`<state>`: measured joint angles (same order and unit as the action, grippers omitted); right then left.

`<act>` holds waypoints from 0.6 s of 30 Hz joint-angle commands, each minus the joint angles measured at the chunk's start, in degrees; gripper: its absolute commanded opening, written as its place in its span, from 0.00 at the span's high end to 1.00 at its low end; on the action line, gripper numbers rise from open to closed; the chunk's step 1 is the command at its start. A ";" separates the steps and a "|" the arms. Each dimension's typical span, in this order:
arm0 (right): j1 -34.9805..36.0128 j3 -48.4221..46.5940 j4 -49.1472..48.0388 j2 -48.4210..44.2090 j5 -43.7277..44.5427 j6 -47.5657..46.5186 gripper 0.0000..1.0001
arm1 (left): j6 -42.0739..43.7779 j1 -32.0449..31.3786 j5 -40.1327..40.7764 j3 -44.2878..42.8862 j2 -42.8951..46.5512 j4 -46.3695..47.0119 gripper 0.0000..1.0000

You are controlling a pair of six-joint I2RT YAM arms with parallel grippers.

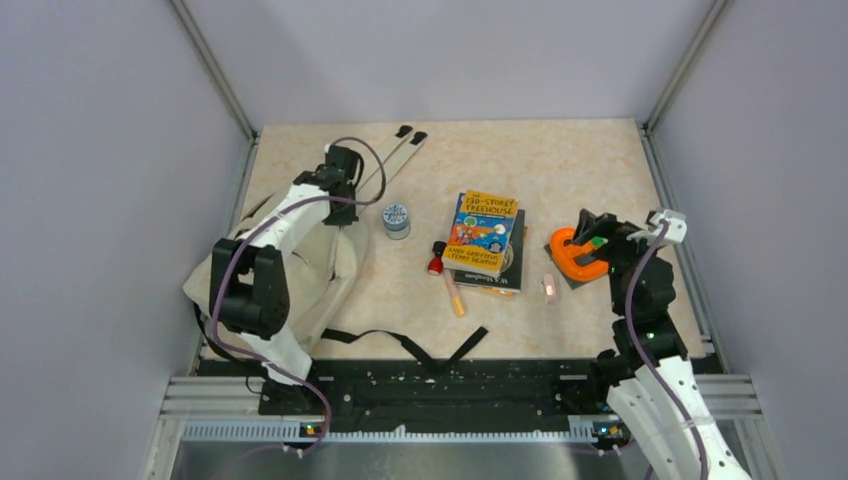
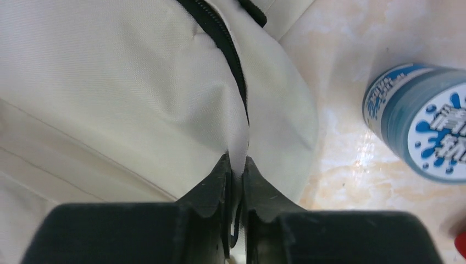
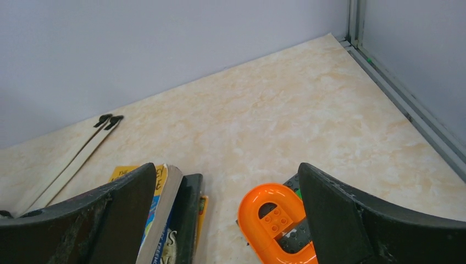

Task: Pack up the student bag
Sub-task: Move the student bag to the center of the board.

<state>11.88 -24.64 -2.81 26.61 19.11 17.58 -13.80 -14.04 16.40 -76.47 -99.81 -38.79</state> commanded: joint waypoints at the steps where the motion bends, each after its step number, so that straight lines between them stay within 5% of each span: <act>1: 0.34 -3.14 2.07 -0.47 -3.75 -1.57 0.01 | -0.56 -0.28 -1.43 1.37 9.40 1.86 0.96; 10: 0.37 -5.18 2.61 5.86 -15.64 -1.18 0.01 | -0.40 -0.28 -14.16 7.99 28.87 12.82 1.00; 18: 0.83 -9.02 -1.69 14.26 -33.32 5.06 0.01 | -0.61 -1.29 -29.17 11.90 37.24 19.78 1.00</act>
<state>11.88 -29.43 0.19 38.20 -3.46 18.26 -13.87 -14.31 -2.28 -65.36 -65.39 -28.99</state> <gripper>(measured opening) 0.987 0.041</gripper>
